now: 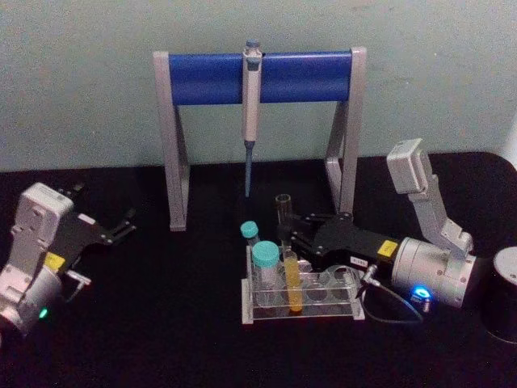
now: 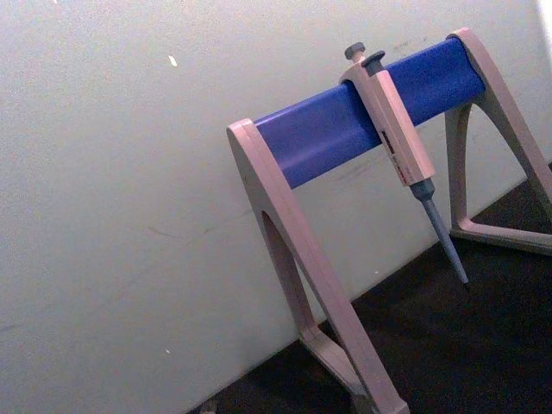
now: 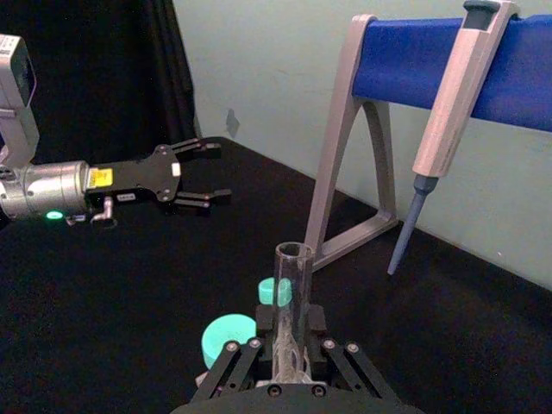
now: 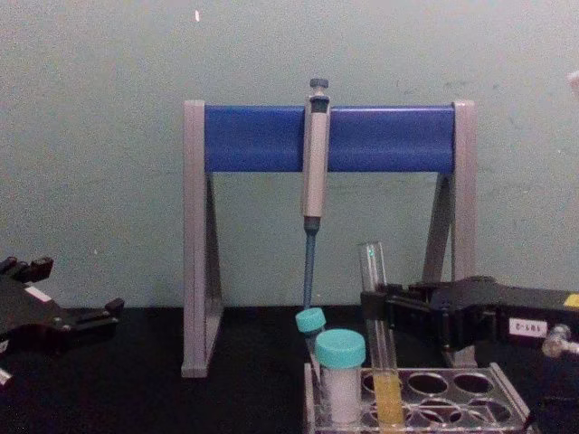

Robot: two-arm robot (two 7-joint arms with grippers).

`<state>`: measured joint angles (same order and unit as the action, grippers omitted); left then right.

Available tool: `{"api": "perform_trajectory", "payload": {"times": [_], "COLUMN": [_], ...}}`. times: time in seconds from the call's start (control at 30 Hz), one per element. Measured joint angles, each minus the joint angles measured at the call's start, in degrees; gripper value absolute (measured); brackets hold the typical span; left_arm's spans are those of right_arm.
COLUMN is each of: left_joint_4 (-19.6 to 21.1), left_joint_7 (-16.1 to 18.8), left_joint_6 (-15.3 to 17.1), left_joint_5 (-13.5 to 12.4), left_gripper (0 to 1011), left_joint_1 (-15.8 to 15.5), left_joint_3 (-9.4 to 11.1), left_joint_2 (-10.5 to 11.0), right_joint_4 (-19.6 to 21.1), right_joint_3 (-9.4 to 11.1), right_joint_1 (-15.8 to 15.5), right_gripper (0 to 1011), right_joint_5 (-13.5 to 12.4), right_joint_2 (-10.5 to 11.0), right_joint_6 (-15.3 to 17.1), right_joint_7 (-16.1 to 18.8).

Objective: Pick up the test tube from the test tube rack, shake it, then place it back into the test tube rack.

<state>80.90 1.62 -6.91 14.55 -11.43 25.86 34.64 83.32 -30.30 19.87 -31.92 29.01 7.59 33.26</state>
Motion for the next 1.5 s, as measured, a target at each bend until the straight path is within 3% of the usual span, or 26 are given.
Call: {"api": "perform_trajectory", "payload": {"times": [0.4, 0.7, 1.07, 1.5], "left_joint_4": [0.0, 0.0, 0.0, 0.0], "left_joint_7": [0.0, 0.0, 0.0, 0.0], "left_joint_6": [0.0, 0.0, 0.0, 0.0], "left_joint_5": [0.0, 0.0, 0.0, 0.0], "left_gripper": [1001, 1001, 1001, 1001], "left_joint_1": [0.0, 0.0, 0.0, 0.0], "left_joint_3": [0.0, 0.0, 0.0, 0.0], "left_joint_2": [0.0, 0.0, 0.0, 0.0], "right_joint_4": [-0.01, 1.29, 4.01, 7.96], "right_joint_3": [0.0, 0.48, 2.38, 4.68], "right_joint_1": [-0.11, -1.63, -6.03, -8.21], "right_gripper": [228, 228, 228, 228], "right_joint_5": [0.0, -0.1, 0.26, 0.97], "right_joint_2": [0.02, 0.61, 1.15, 2.05], "right_joint_6": [-0.23, -2.84, -8.66, -10.08], "right_joint_7": [0.0, 0.04, -0.59, -1.23]}}
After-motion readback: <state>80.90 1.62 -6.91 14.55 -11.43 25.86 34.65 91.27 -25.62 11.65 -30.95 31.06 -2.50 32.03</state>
